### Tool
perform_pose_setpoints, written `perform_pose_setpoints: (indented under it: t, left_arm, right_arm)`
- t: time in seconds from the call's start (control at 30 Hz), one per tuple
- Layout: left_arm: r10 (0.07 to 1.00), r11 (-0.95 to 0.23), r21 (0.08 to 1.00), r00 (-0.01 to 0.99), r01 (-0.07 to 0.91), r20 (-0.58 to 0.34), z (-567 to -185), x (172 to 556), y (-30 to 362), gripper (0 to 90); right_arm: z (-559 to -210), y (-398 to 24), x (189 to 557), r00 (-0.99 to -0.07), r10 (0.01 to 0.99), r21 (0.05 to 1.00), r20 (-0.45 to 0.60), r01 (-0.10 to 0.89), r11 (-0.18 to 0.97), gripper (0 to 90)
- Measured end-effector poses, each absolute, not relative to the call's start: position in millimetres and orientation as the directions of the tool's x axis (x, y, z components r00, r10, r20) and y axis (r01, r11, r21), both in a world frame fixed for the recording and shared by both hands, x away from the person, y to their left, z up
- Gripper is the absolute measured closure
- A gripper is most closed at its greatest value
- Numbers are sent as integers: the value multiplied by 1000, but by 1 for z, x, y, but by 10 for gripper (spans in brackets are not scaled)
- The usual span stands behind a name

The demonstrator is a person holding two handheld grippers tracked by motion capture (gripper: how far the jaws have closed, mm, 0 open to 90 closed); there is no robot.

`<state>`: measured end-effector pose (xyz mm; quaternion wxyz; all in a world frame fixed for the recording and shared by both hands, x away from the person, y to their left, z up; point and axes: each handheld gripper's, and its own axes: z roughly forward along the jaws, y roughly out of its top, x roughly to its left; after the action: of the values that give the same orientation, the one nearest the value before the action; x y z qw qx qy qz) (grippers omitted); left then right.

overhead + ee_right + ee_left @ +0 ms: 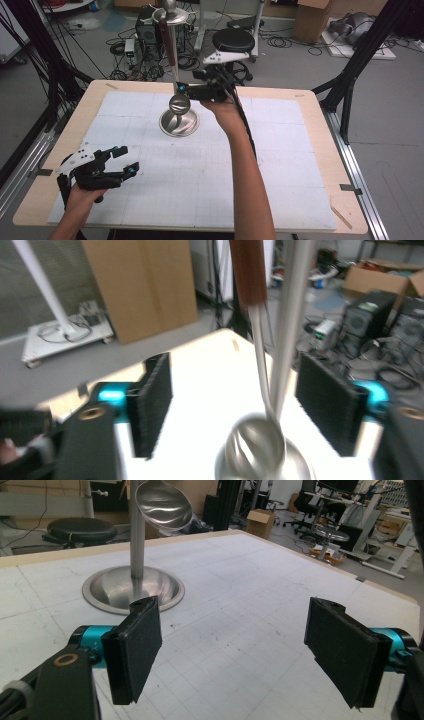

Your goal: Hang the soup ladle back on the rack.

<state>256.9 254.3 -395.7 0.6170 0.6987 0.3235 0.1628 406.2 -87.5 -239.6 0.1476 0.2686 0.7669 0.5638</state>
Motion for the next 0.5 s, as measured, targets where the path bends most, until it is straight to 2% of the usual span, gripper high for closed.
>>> perform_pose_setpoints:
  t: [0.1,0.2,0.5]
  left_arm:
    - [656,-30,969,736,245,-166,-398,258,255,229]
    - [655,-25,970,737,240,-166,-400,259,254,227]
    - [636,-30,974,756,225,-155,-406,260,251,210]
  right_arm:
    - [-259,-106,388,-788,613,934,63,263,242,213]
    - [-282,-128,368,-764,644,926,39,270,264,208]
    - [-343,-190,310,-681,731,935,32,279,219,191]
